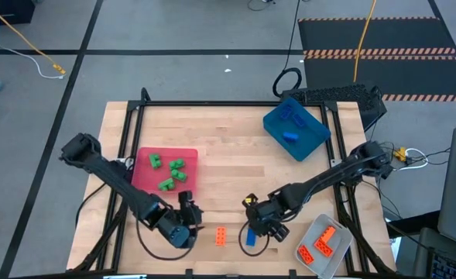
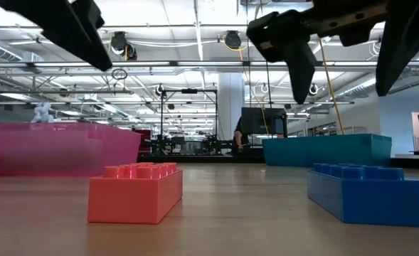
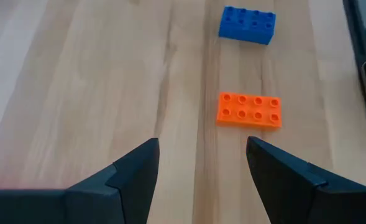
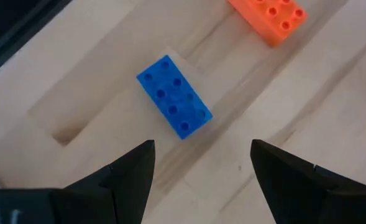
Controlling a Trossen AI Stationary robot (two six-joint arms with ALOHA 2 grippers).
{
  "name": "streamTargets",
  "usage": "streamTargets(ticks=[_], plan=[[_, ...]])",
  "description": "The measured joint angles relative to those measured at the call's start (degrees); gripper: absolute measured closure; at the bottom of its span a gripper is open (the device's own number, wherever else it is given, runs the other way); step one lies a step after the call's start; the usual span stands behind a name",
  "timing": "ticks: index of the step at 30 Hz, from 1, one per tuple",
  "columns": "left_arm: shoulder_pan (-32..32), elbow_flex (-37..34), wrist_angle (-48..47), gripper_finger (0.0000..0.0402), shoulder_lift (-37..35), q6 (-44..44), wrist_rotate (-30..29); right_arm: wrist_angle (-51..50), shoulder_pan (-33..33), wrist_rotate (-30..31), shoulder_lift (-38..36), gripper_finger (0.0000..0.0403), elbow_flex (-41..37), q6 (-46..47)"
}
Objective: Sort & place blocks by color
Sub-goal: Put the blue game piece into the blue bin
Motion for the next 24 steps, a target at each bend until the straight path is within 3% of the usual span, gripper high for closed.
streamTargets(ticks=[13, 24], plan=[[0.32, 0.0, 6.33, 0.016, 4.66, 3.54, 4.6, 8.15, 1.33, -2.83, 3.82, 0.0145, -0.28, -1.63], [0.08, 0.0, 7.0, 0.016, 4.92, 1.37, 4.47, 19.91, 2.48, -2.67, 4.63, 0.0145, -7.9, -1.79]])
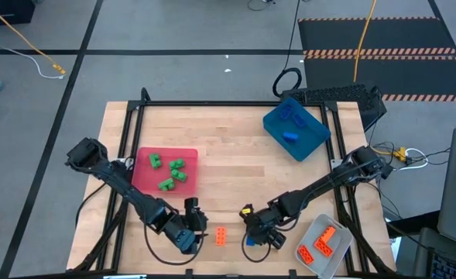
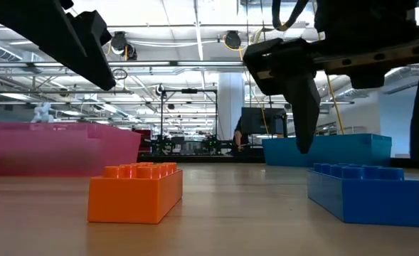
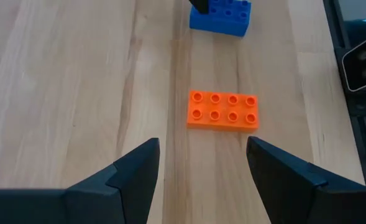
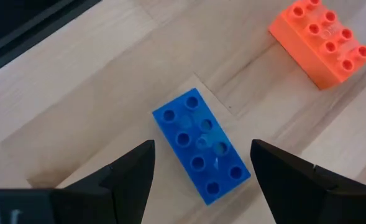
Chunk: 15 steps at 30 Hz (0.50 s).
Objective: Sort & place blocks by color
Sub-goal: Put the blue game piece into the blue bin
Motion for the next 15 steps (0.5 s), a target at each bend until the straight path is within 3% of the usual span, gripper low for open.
streamTargets(ticks=[8, 15], plan=[[0.42, 0.0, -0.02, 0.016, 0.0, 0.17, -1.99, 6.27, 0.12, 1.6, -0.07, 0.0147, -4.47, -0.89], [0.48, 0.0, -0.09, 0.016, 0.0, 0.57, -2.05, 13.19, -0.02, 1.54, -0.09, 0.0181, -8.4, -0.92]])
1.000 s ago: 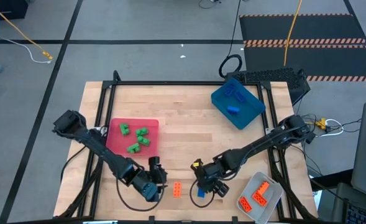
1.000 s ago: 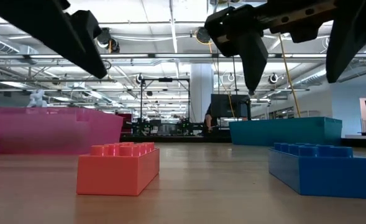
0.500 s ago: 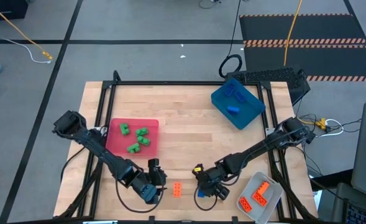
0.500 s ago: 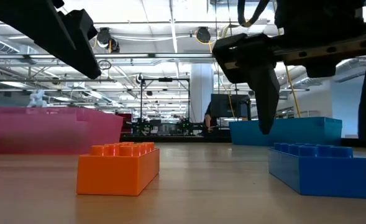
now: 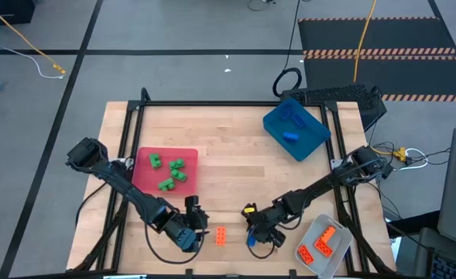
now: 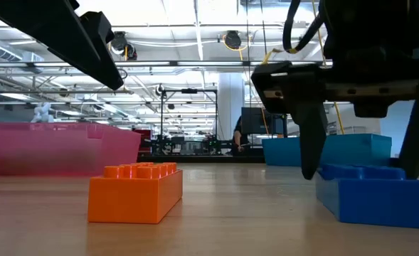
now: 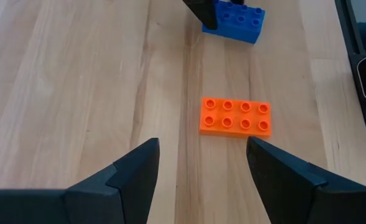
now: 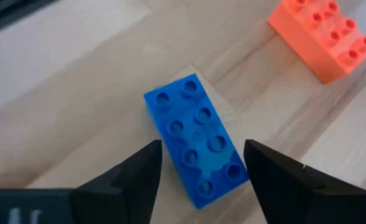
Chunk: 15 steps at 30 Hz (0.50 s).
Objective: Sort & place blocks by color
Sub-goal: Put the blue game piece into the blue bin
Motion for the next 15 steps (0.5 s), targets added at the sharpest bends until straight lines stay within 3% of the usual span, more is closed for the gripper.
streamTargets(ticks=[8, 11, 15], plan=[[0.0, 0.0, -0.04, 0.016, 0.02, -0.46, 0.0, -0.9, -0.6, 0.09, -0.07, 0.0264, -1.34, 1.09], [-0.14, 0.0, -0.04, 0.016, 0.02, -0.68, -0.02, -3.01, -0.6, 1.01, -0.52, 0.0269, -1.34, 1.11], [-0.22, 0.0, -0.09, 0.016, 0.02, -0.68, -0.02, -8.71, -0.54, 7.74, -2.85, 0.0269, -1.34, 0.93]])
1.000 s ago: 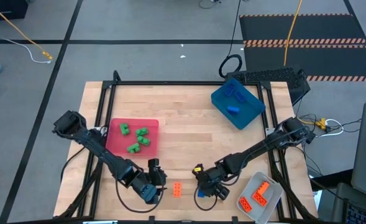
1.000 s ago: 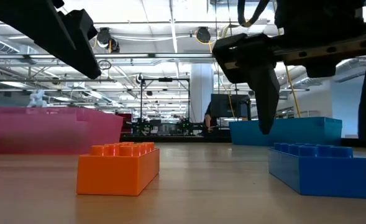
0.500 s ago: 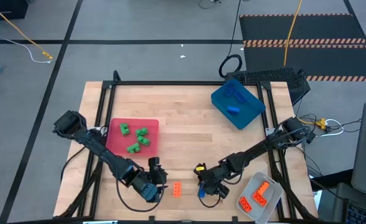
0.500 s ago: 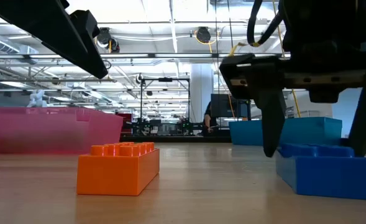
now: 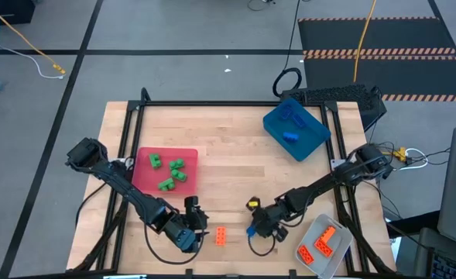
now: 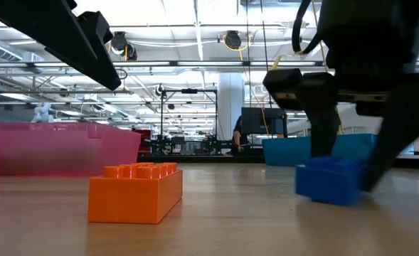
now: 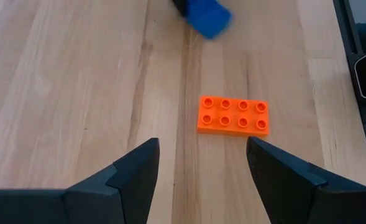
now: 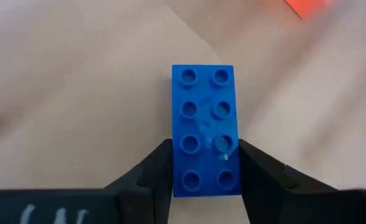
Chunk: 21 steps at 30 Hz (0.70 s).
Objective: Sort & place blocks by color
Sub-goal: Put the blue game piece into the blue bin
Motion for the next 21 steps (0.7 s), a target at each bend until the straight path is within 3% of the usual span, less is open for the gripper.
streamTargets(ticks=[5, 10, 15, 21], plan=[[0.25, 0.0, 0.07, 0.016, 0.0, 1.74, -0.66, -9.18, -1.12, 9.77, -6.28, 0.0269, -0.15, -0.23], [1.93, 0.0, 1.18, 0.016, 0.0, 7.23, -6.22, -19.62, -5.07, 19.02, -13.38, 0.0269, -0.11, 3.95], [5.18, 0.0, 9.96, 0.016, 0.0, 15.79, -9.59, -30.33, -12.35, 30.37, -20.01, 0.0269, -0.09, 11.85], [8.36, 0.0, 20.6, 0.016, 0.0, 26.47, -9.48, -38.26, -23.04, 32.74, -29.38, 0.0269, -0.09, 17.48]])
